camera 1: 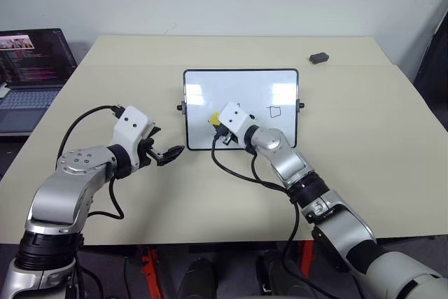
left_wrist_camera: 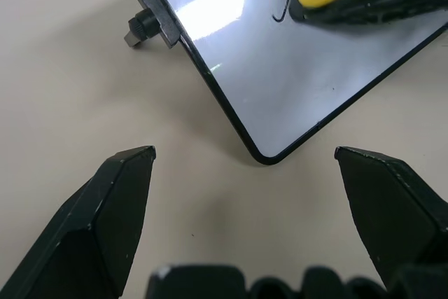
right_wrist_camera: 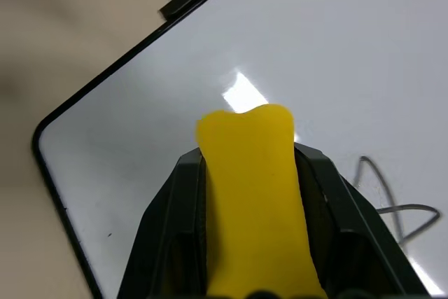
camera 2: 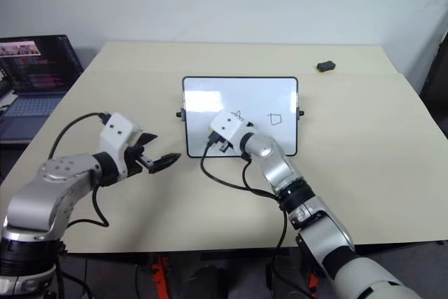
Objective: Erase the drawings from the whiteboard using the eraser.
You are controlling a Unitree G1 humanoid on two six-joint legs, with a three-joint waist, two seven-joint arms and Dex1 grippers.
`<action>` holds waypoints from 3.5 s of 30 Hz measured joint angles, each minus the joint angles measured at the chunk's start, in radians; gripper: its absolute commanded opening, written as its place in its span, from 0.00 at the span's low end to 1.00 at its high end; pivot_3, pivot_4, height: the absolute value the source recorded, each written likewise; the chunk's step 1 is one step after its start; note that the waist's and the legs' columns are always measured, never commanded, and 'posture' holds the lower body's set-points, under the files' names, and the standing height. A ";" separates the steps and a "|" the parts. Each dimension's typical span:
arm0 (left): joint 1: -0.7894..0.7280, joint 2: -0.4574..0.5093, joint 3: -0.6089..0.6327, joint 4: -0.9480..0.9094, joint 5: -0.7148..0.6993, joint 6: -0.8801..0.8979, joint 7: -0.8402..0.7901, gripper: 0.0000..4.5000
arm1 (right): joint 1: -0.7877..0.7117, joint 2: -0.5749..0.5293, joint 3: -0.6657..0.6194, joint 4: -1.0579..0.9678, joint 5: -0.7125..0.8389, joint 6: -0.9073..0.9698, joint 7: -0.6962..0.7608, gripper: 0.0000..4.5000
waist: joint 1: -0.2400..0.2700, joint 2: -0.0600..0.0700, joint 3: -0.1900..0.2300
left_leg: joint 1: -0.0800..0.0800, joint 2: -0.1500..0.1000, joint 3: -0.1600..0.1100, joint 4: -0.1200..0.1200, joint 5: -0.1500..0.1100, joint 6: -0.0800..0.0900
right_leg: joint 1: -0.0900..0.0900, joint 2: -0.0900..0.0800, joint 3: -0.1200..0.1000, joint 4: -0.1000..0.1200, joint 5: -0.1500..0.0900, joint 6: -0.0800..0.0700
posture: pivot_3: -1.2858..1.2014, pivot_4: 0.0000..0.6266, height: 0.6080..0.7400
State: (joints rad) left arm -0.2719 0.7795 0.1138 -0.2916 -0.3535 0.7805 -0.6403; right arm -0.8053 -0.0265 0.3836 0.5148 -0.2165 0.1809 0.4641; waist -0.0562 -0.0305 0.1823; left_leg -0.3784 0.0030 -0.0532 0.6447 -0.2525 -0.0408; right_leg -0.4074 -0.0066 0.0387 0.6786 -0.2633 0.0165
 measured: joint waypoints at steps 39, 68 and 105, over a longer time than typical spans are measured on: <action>0.012 -0.008 0.008 -0.014 -0.001 0.018 0.021 1.00 | -0.082 0.028 -0.037 0.074 -0.044 -0.091 -0.180 0.29 | 0.000 0.000 0.001 | -0.003 0.000 0.000 0.000 0.000 0.000 | -0.003 0.000 0.000 0.000 0.000 -0.001 | 0.52 0.24 1.00; 0.014 -0.015 0.008 -0.009 0.000 0.002 0.019 1.00 | -0.019 0.032 -0.050 -0.033 0.011 -0.081 -0.025 0.29 | 0.000 0.000 0.001 | -0.005 0.001 0.000 -0.001 -0.001 -0.001 | -0.005 0.000 0.000 0.000 0.000 -0.001 | 0.52 0.24 1.00; -0.112 -0.089 -0.011 0.145 -0.015 -0.189 -0.053 1.00 | 0.414 -0.095 -0.087 -0.666 0.179 0.198 0.015 0.29 | 0.007 0.000 0.001 | -0.004 0.004 0.002 0.000 -0.001 -0.002 | -0.005 0.004 0.001 -0.001 -0.002 0.003 | 0.52 0.24 1.00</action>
State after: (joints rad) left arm -0.3835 0.6904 0.1024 -0.1470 -0.3689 0.5910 -0.6935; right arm -0.3909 -0.1211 0.2971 -0.1513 -0.0370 0.3787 0.4795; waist -0.0489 -0.0307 0.1832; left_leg -0.3829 0.0067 -0.0512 0.6444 -0.2538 -0.0427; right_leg -0.4120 -0.0029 0.0395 0.6775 -0.2656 0.0200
